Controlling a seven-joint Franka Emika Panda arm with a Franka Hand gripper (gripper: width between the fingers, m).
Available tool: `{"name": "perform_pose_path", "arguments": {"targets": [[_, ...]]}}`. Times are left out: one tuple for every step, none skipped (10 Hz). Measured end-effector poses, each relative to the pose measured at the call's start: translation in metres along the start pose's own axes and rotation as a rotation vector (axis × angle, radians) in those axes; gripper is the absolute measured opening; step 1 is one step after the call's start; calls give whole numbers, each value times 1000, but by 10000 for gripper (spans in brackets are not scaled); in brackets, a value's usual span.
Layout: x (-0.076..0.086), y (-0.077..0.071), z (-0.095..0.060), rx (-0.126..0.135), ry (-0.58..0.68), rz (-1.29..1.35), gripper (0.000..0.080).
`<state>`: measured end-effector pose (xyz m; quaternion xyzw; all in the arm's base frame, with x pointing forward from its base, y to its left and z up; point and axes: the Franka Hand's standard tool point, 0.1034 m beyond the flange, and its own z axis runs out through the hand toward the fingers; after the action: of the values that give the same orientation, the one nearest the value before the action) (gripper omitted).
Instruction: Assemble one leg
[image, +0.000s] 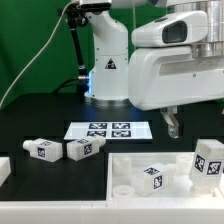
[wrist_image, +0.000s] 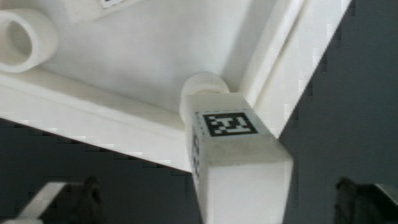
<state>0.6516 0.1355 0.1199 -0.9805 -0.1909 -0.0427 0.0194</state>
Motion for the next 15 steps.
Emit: {"name": "perform_pose_path", "arguments": {"targets": [[0,0,0,0,-1,0,649],[2,-1,5,-4,-3,33,649],[12,0,11,-9,1,28,649],[26,3,16,-10,14,32,649],[31,3,22,-10,22,33,649],[29,2,29,-9,20,32,649],[28,2,31,-9,19,27,649],[27,4,31,-9,19,28,541],[26,4,32,-9,20,28,406],[21,0,34,-8,18,26,406],[16,-3,34,-7,25,22,282],[15,-4,34,-9,32,18,282],[15,-4,34,-10,37,9,282],[15,-2,34,-10,37,-8,282],[15,-2,34,-9,38,13,282]]}}
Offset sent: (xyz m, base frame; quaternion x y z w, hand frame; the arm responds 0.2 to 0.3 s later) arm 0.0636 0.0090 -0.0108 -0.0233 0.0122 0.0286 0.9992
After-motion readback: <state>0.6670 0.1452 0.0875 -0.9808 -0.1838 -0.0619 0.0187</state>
